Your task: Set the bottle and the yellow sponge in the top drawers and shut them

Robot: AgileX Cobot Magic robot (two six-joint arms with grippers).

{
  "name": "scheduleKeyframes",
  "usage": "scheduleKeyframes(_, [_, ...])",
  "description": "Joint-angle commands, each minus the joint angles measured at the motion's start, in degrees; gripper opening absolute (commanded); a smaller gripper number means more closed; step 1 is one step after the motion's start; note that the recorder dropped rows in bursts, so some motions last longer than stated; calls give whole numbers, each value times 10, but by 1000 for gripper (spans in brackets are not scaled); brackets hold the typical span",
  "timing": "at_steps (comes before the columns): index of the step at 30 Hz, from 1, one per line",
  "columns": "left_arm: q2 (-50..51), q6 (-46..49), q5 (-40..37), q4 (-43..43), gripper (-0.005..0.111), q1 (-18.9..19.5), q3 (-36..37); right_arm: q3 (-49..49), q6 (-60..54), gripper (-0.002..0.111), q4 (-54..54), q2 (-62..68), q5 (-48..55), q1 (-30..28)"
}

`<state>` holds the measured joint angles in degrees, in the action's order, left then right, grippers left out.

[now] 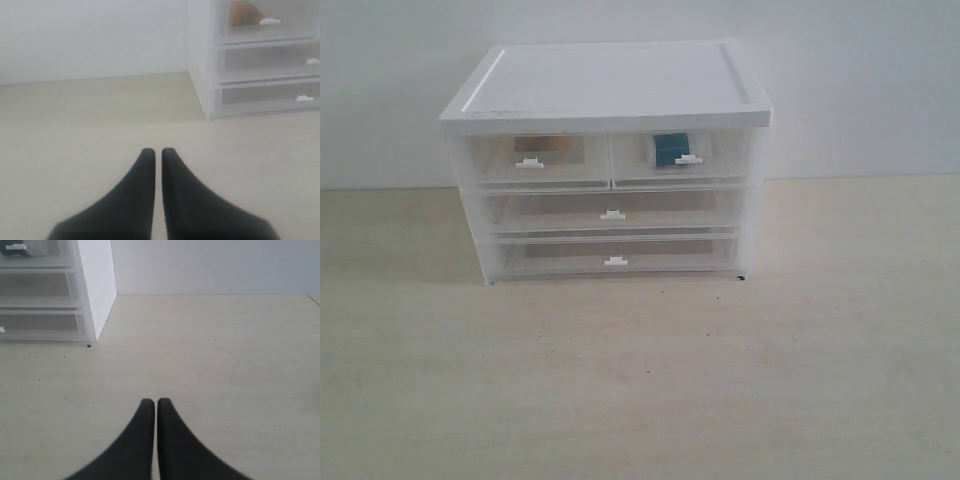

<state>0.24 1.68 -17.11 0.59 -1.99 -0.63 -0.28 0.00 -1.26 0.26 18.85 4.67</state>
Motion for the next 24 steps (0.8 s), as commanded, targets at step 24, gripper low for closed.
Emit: scheduleKeyframes(24, [-2,-23,5,-12,4,16,6,3,0,0,2,-3,-4,-1])
